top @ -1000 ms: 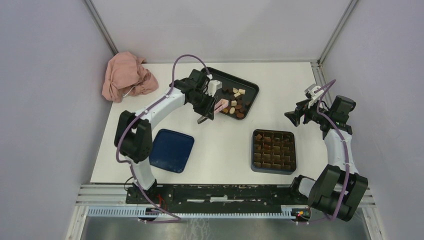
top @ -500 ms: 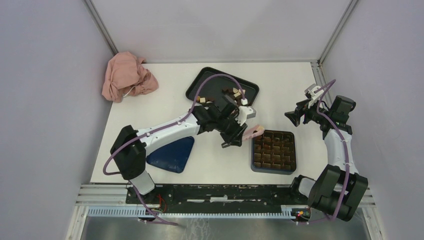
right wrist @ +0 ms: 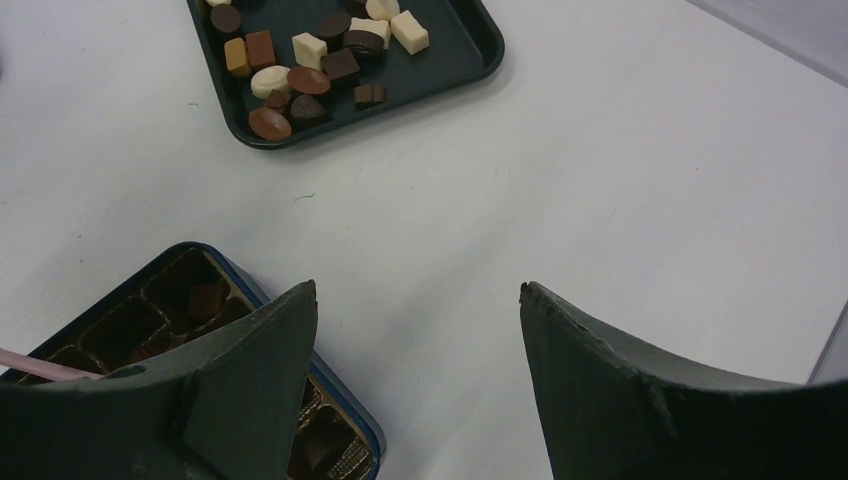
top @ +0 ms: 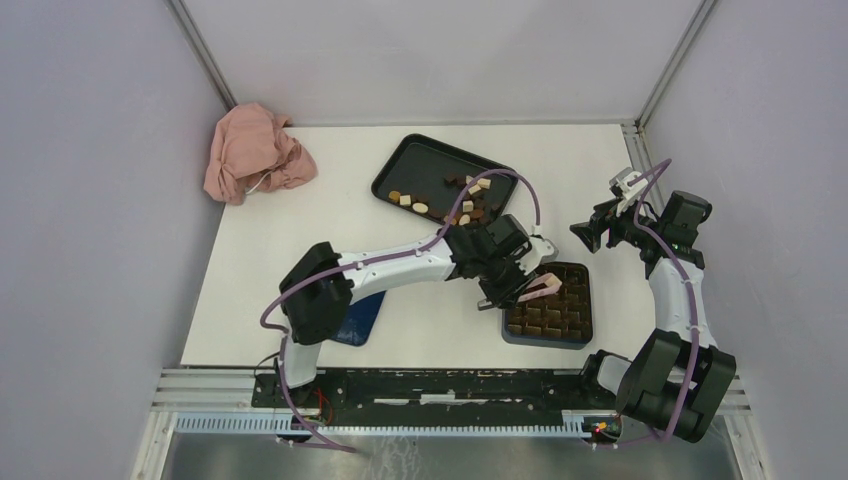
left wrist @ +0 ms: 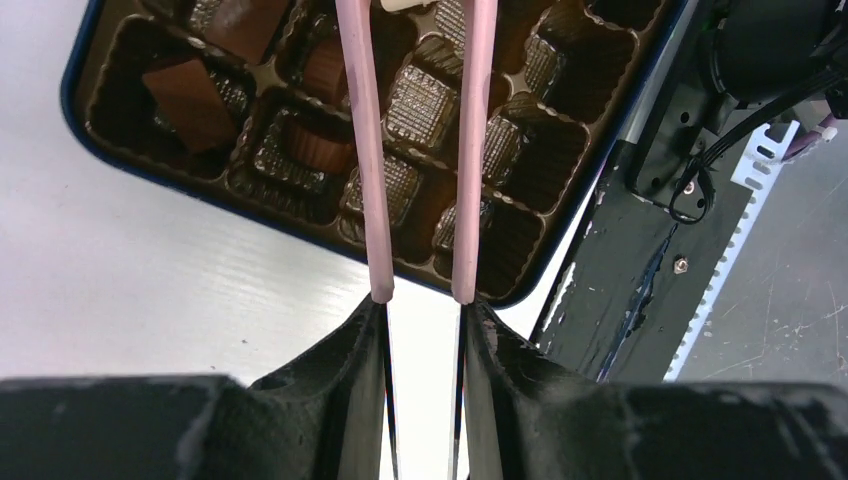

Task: Pack the chocolate
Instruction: Place the fake chocolate in the packing box.

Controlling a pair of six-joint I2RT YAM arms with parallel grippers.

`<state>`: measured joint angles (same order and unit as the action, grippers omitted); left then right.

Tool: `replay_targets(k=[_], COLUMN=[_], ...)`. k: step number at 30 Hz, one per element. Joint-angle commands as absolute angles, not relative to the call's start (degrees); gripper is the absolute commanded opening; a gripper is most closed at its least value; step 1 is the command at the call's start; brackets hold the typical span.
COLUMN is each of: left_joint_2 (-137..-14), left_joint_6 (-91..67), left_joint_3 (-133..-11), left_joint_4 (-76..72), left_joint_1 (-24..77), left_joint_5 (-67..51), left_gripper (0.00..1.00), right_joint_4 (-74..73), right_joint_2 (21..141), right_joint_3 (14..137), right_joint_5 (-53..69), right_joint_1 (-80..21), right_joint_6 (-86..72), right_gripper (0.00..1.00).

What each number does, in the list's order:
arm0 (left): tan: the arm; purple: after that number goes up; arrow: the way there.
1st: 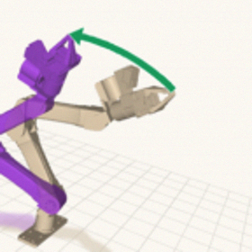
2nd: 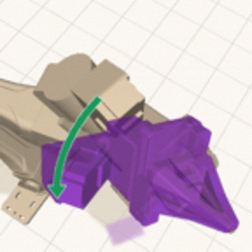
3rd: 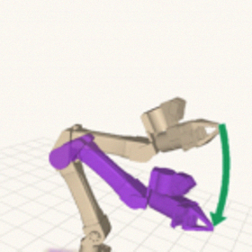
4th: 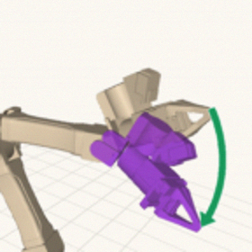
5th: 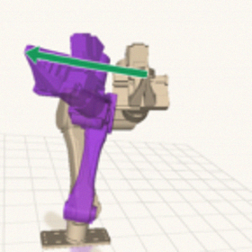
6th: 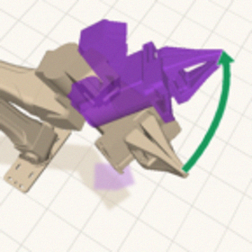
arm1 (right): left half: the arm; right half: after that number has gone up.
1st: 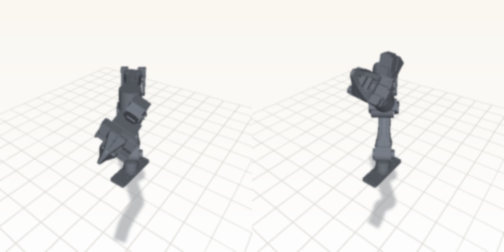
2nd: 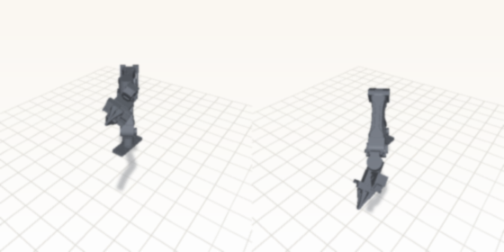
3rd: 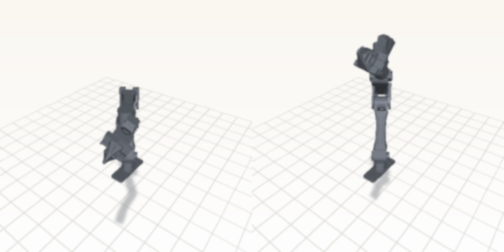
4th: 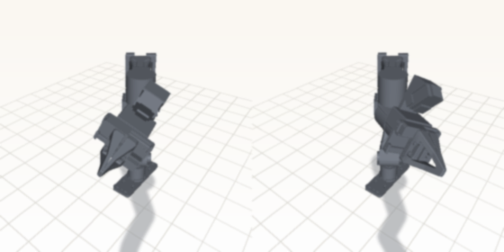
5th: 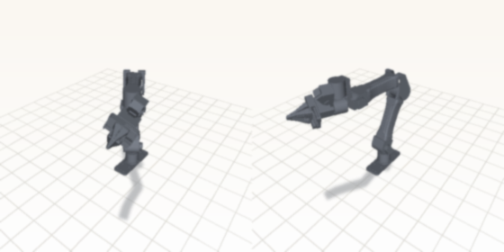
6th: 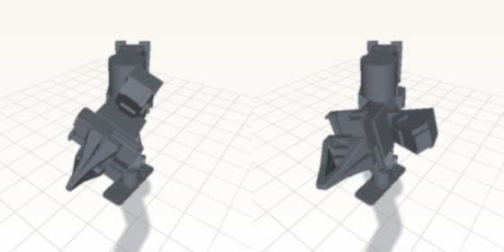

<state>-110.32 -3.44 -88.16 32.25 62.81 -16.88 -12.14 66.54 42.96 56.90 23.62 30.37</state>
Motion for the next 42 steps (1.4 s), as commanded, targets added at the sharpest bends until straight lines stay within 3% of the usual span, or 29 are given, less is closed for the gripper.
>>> replay_targets(k=[1,27,42], left_joint_2=[-112.7,-119.3,-119.4], left_joint_6=[-4.3,-3.6,-4.1], left_joint_3=[-93.7,-100.7,-102.1], left_joint_4=[34.2,39.2,39.9], left_joint_1=[64.2,66.8,66.8], left_joint_5=[-15.0,-10.6,-9.4], left_gripper=[0.11,0.38,0.41], right_joint_4=[-11.5,-12.1,-12.3], right_joint_2=[66.6,66.4,66.2], right_joint_3=[44.7,45.0,45.1], right_joint_5=[57.0,57.5,57.7], right_joint_1=[23.5,23.5,23.5], right_joint_6=[31.4,31.7,31.9], right_gripper=[0.79,0.80,0.80])
